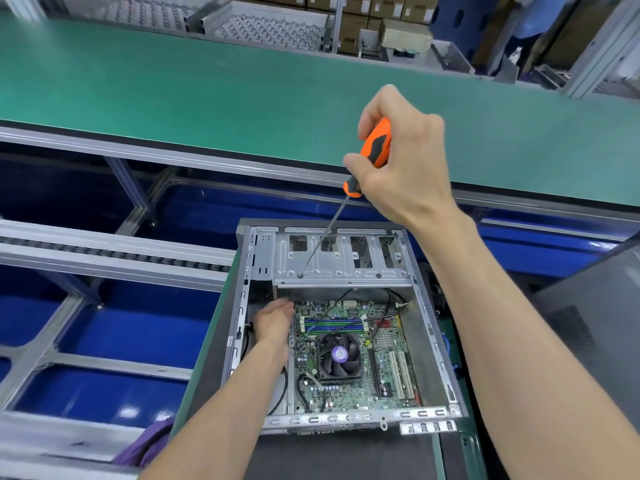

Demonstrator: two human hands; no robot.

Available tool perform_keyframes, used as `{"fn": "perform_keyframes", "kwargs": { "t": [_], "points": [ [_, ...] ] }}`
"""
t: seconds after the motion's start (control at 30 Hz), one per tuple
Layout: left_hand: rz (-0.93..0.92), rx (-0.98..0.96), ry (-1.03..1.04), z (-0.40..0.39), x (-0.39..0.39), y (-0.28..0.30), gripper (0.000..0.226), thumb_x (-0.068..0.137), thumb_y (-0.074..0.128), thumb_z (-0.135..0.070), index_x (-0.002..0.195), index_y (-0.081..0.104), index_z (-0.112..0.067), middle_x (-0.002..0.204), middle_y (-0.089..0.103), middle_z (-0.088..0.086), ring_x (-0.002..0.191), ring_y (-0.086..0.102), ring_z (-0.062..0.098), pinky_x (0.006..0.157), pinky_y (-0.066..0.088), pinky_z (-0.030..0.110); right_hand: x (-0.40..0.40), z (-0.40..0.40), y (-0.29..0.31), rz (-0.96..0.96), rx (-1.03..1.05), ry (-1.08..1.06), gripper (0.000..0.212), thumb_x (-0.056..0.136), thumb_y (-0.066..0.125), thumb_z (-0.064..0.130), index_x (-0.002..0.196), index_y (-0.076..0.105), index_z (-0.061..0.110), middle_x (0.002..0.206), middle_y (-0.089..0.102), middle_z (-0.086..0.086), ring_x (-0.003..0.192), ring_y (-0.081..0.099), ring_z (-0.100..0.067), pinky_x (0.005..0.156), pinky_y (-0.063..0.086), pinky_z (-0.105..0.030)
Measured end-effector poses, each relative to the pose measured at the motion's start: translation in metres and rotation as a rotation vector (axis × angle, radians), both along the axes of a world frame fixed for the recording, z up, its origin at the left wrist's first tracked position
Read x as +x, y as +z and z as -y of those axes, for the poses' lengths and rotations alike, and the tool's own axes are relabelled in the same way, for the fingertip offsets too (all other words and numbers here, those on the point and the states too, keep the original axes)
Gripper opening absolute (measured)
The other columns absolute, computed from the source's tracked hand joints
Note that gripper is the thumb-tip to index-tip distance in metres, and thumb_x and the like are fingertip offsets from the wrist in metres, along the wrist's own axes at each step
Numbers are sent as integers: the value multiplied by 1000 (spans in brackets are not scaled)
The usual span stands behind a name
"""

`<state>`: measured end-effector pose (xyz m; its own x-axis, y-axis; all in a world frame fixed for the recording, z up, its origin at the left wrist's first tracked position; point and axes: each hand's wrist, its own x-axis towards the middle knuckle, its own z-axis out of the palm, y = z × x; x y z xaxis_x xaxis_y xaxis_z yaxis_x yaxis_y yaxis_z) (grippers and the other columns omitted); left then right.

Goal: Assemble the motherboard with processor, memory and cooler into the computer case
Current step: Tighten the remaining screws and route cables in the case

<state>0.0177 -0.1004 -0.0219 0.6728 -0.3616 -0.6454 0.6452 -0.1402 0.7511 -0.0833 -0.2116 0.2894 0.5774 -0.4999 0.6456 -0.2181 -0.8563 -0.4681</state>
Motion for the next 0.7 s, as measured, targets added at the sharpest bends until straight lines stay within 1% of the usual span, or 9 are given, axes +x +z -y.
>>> {"fn": "perform_keyframes", "kwargs": {
  "t": [0.13, 0.27, 0.37, 0.4, 0.43, 0.47, 0.53, 0.63, 0.7],
  "points": [
    [15, -18, -11, 1, 0, 0, 38, 93, 50, 16, 125, 62, -1, 109, 69, 9, 106, 65, 19, 101, 49, 30, 6, 0, -8, -27, -50, -7, 27, 71, 69, 7, 89, 50, 12, 56, 57, 0, 54, 53, -16, 70, 43, -24],
    [54, 22, -37, 1, 0, -4, 36, 92, 54, 12, 125, 64, -2, 116, 69, 13, 104, 66, 21, 98, 51, 29, 18, -5, -19, -95, -32, 50, 27, 70, 65, 5, 88, 47, 16, 55, 54, 3, 53, 51, -23, 61, 48, -36],
    [132, 130, -73, -1, 0, -6, 31, 92, 57, 5, 120, 66, -4, 95, 72, 11, 67, 64, 13, 61, 52, 19, 28, -9, -34, -169, -34, 83, 27, 72, 64, 5, 89, 47, 15, 57, 53, 3, 56, 50, -26, 58, 48, -38],
    [154, 158, -77, -2, -1, -5, 29, 93, 56, 4, 118, 67, -5, 89, 72, 9, 62, 63, 12, 54, 52, 18, 30, -9, -39, -192, -28, 89, 26, 73, 64, 5, 90, 47, 14, 58, 53, 3, 58, 50, -26, 58, 49, -39],
    [176, 186, -96, -2, -1, -5, 29, 93, 55, 3, 118, 67, -5, 91, 72, 8, 72, 68, 18, 62, 57, 21, 32, -10, -45, -209, -20, 94, 27, 74, 65, 6, 91, 47, 14, 59, 53, 3, 58, 50, -26, 58, 49, -40],
    [196, 215, -130, -3, -2, -5, 30, 94, 55, 2, 119, 68, -6, 102, 72, 10, 91, 71, 27, 79, 58, 29, 34, -10, -51, -224, -14, 99, 27, 74, 65, 6, 92, 47, 14, 59, 52, 4, 59, 49, -26, 59, 49, -41],
    [230, 268, -211, -2, -4, -6, 32, 95, 55, 0, 123, 67, -8, 119, 69, 12, 116, 62, 39, 100, 50, 46, 38, -10, -60, -252, -13, 101, 28, 75, 66, 7, 93, 46, 14, 59, 49, 6, 59, 47, -25, 60, 50, -41],
    [314, 318, -336, -2, -5, -13, 38, 97, 49, 1, 130, 61, -11, 128, 65, 9, 119, 60, 34, 106, 46, 44, 42, -9, -70, -288, 0, 98, 29, 77, 66, 9, 94, 44, 16, 59, 46, 8, 61, 47, -25, 61, 51, -43],
    [400, 346, -420, -2, -5, -16, 42, 97, 47, 3, 134, 58, -14, 123, 66, 6, 107, 63, 26, 97, 51, 36, 44, -8, -75, -309, 14, 95, 29, 77, 65, 9, 95, 43, 17, 60, 46, 8, 62, 48, -26, 61, 51, -44]
  ]
}}
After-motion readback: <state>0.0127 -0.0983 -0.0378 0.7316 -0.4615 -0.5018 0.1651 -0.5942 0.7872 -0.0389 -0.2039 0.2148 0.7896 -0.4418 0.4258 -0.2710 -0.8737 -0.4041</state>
